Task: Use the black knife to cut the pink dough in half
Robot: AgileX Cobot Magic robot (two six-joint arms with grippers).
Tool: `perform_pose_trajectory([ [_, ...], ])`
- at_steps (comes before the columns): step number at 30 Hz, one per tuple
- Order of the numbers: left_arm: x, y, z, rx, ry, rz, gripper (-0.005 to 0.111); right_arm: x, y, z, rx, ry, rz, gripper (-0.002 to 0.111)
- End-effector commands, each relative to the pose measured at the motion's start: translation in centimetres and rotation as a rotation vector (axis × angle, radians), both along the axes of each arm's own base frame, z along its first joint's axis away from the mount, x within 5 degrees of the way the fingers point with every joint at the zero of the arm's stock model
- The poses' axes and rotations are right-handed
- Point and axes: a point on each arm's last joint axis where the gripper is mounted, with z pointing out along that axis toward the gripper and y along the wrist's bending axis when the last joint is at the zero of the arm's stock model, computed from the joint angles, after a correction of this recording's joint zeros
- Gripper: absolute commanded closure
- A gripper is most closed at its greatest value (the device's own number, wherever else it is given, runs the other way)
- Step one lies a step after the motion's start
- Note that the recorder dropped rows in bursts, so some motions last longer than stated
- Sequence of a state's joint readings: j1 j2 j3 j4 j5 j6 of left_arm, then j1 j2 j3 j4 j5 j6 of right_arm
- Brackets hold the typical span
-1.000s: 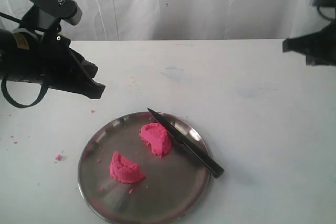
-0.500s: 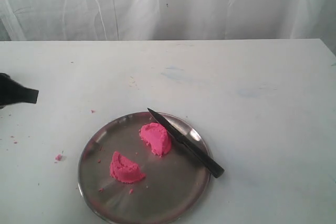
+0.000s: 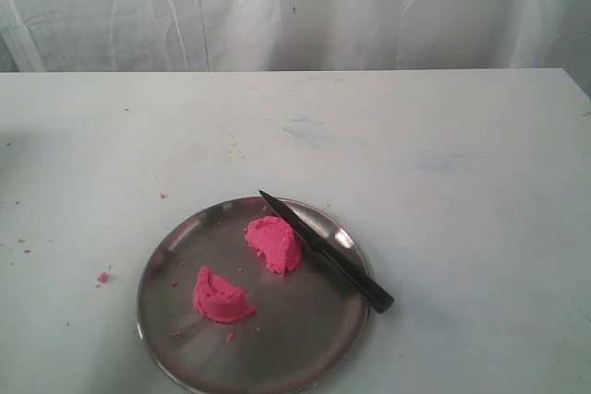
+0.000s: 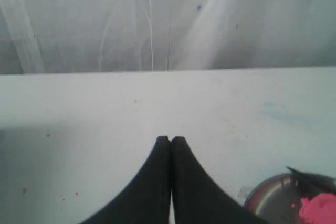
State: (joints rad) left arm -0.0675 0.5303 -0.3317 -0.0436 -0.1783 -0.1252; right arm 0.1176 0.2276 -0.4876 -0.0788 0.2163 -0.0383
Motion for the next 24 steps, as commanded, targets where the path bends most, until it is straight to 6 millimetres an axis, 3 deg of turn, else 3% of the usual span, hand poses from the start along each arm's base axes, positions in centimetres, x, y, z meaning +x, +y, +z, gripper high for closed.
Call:
perform_pose_trajectory([
  [1,-2.1,0.2,0.5,-0.077,-0.127,0.013,0.107,-2.3,-0.3,-0.3,-0.051,-0.042,-0.014,0.108],
  [5,-4.0,0.3,1.0,0.038,-0.217,0.0,0.107,-3.3,-0.7,-1.5,-0.154,-0.082,-0.054,0.108],
  [9,-5.3,0.3,1.0,0.199,-0.25,-0.005,0.107,-2.0,-0.5,-3.8,-0.119,-0.047,-0.04,0.108],
  [13,-5.7,0.1,-1.2,0.414,-0.029,-0.075,0.107,-0.4,-0.1,-6.3,-0.113,0.025,-0.021,0.108],
  [17,-6.5,-0.3,-3.5,0.308,0.232,-0.154,0.107,0.4,-0.1,-9.2,-0.005,0.188,-0.014,0.108],
  [24,-6.9,-0.5,-4.4,0.298,0.334,-0.187,0.107,0.4,-0.2,-10.8,0.001,0.318,-0.03,0.108],
])
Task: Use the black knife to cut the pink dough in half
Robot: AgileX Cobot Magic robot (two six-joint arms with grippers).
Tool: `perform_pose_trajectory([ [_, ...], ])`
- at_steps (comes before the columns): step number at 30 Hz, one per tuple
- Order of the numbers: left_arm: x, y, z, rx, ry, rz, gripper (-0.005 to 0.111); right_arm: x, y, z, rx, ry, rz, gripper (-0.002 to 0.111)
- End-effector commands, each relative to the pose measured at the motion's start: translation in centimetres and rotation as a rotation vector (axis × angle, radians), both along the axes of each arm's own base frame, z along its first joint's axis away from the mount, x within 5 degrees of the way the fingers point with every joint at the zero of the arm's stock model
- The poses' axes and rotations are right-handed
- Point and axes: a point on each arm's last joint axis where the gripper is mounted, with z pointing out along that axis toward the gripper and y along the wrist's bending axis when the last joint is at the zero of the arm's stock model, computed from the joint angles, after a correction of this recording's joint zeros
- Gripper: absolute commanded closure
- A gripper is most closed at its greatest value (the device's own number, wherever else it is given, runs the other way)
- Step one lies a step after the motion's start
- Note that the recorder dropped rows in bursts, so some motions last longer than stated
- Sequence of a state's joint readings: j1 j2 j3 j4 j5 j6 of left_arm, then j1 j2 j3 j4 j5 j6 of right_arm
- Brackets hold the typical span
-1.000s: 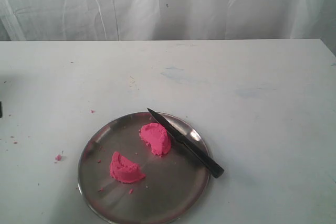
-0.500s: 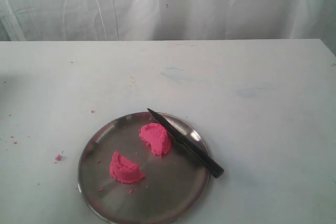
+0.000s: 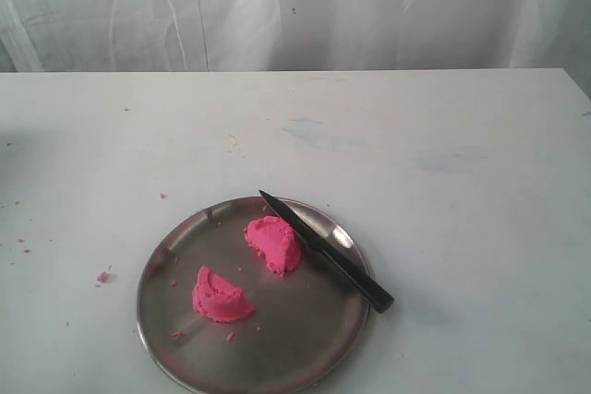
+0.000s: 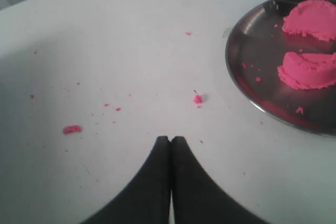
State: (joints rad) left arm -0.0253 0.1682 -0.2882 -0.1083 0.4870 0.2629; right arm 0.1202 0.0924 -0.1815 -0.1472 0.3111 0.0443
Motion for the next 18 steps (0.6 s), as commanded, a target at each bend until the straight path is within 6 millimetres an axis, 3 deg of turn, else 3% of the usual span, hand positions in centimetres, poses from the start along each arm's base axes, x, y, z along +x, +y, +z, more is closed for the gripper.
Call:
perform_pose_trajectory([
  [1,-0.2,-0.1,-0.3,-0.024,0.034,-0.001,0.107,0.0,0.0,-0.7,0.012,0.062,-0.008,0.108],
  [9,-0.2,-0.1,-0.3,-0.024,0.034,-0.001,0.107,0.0,-0.1,-1.0,0.003,0.09,-0.013,0.108],
  [13,-0.2,0.0,-0.3,-0.011,0.034,0.002,0.107,-0.5,-0.7,-2.4,-0.044,0.062,-0.091,0.108],
  [18,-0.2,0.0,-0.3,-0.009,0.031,0.003,0.107,-0.3,-1.1,-5.5,-0.123,0.115,-0.149,0.108],
])
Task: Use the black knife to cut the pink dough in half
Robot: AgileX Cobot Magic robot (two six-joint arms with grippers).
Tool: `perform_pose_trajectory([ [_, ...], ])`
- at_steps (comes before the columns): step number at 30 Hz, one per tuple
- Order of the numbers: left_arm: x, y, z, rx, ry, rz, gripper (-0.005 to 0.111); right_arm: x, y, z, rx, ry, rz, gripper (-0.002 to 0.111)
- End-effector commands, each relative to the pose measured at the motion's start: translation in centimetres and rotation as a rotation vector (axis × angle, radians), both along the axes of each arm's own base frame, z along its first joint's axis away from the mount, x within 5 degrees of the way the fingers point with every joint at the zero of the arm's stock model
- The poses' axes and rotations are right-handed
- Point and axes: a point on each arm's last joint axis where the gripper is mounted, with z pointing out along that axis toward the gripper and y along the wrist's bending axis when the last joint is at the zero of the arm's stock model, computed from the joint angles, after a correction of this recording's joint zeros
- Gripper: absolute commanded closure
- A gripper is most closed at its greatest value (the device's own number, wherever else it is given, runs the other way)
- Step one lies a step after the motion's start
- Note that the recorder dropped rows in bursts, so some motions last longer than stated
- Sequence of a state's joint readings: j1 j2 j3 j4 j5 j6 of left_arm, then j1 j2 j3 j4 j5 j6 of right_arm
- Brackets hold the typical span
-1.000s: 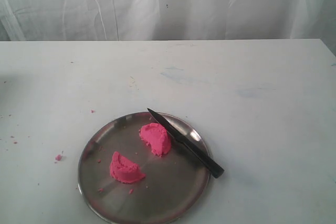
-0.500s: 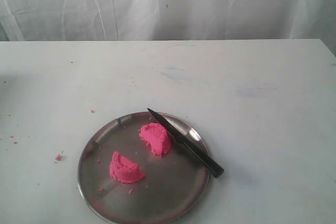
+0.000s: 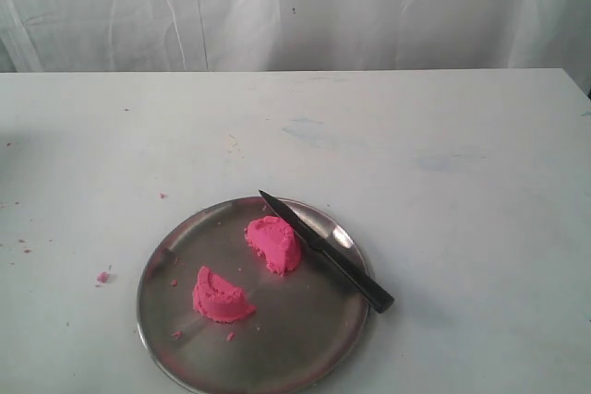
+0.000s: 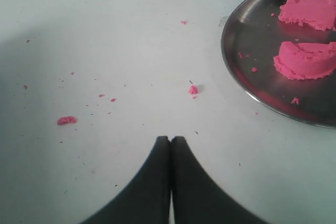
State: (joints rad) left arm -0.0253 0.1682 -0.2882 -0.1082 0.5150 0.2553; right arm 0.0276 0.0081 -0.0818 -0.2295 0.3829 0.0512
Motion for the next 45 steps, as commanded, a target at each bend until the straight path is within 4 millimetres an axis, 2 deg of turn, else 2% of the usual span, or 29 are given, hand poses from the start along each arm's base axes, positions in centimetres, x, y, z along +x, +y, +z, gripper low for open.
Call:
perform_pose_trajectory([
  [1,0.0,0.0,-0.1,-0.004,0.003,0.005,0.107,0.3,-0.2,-2.3,-0.045,0.034,-0.024,0.108],
  [6,0.0,0.1,-0.1,0.003,0.002,0.006,0.107,0.3,0.0,-2.3,0.017,0.03,-0.012,0.108],
  [26,-0.1,0.2,-0.4,0.03,0.018,0.011,0.107,0.3,0.0,-2.3,0.019,0.029,-0.012,0.108],
  [31,0.0,0.4,-0.5,-0.128,-0.024,0.126,0.107,0.3,0.0,-2.3,0.019,0.029,-0.012,0.108],
  [35,0.2,1.3,-2.7,-0.233,-0.158,0.287,0.107,0.3,0.0,-2.3,0.019,0.029,-0.012,0.108],
  [38,0.5,1.5,-5.4,-0.289,-0.227,0.349,0.107,0.3,0.0,-2.3,0.019,0.029,-0.012,0.108],
  [39,0.6,1.6,-5.1,-0.302,-0.285,0.356,0.107,0.3,0.0,-2.3,0.019,0.029,-0.012,0.108],
  [43,0.2,1.4,-6.5,-0.313,-0.125,0.383,0.107,0.3,0.0,-2.3,0.019,0.029,-0.012,0.108],
  [45,0.2,1.4,-6.6,-0.315,-0.11,0.384,0.107,0.3,0.0,-2.3,0.019,0.029,-0.012,0.108],
])
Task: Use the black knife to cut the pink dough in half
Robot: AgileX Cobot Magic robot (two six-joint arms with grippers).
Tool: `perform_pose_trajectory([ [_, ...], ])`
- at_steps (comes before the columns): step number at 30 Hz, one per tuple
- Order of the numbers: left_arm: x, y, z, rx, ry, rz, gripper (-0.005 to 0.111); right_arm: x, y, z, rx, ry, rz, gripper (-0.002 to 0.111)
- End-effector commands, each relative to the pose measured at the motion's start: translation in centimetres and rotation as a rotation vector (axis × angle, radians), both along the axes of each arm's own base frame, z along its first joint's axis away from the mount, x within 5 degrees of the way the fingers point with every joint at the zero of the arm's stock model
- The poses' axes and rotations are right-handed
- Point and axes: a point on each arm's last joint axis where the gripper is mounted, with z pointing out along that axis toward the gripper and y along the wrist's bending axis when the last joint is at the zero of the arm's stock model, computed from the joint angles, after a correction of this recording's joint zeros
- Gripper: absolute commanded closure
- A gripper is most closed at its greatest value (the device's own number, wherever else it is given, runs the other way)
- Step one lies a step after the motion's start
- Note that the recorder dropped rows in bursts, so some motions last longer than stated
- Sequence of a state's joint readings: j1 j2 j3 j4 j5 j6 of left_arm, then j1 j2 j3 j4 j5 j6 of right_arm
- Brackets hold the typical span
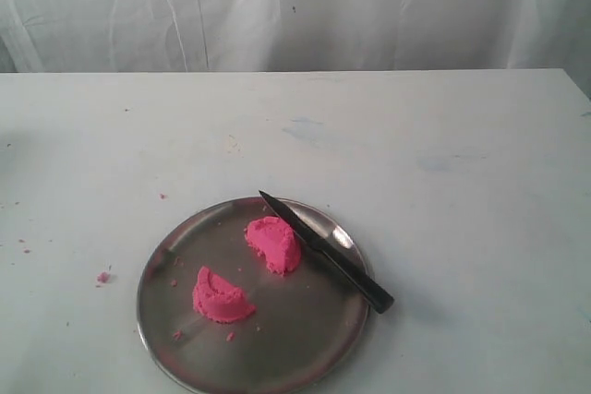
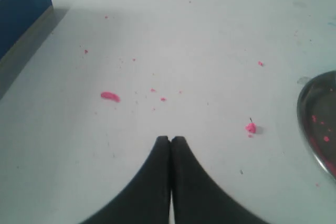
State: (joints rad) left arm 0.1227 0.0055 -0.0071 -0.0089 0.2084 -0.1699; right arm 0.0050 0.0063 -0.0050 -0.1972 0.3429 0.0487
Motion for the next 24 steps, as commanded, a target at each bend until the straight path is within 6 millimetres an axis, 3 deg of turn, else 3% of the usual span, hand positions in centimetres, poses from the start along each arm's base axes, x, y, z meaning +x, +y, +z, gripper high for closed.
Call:
perform_pose_trajectory([
  [1,-0.17,-0.13,-0.64,-0.038,0.05,0.002,0.107,-0.02,-0.02,-0.08,-0.009,-0.007,-0.002,0.108],
  [24,-0.15,-0.12,-0.58,-0.017,0.044,-0.005,0.107,-0.02,-0.02,-0.08,-0.009,-0.007,-0.002,0.108],
])
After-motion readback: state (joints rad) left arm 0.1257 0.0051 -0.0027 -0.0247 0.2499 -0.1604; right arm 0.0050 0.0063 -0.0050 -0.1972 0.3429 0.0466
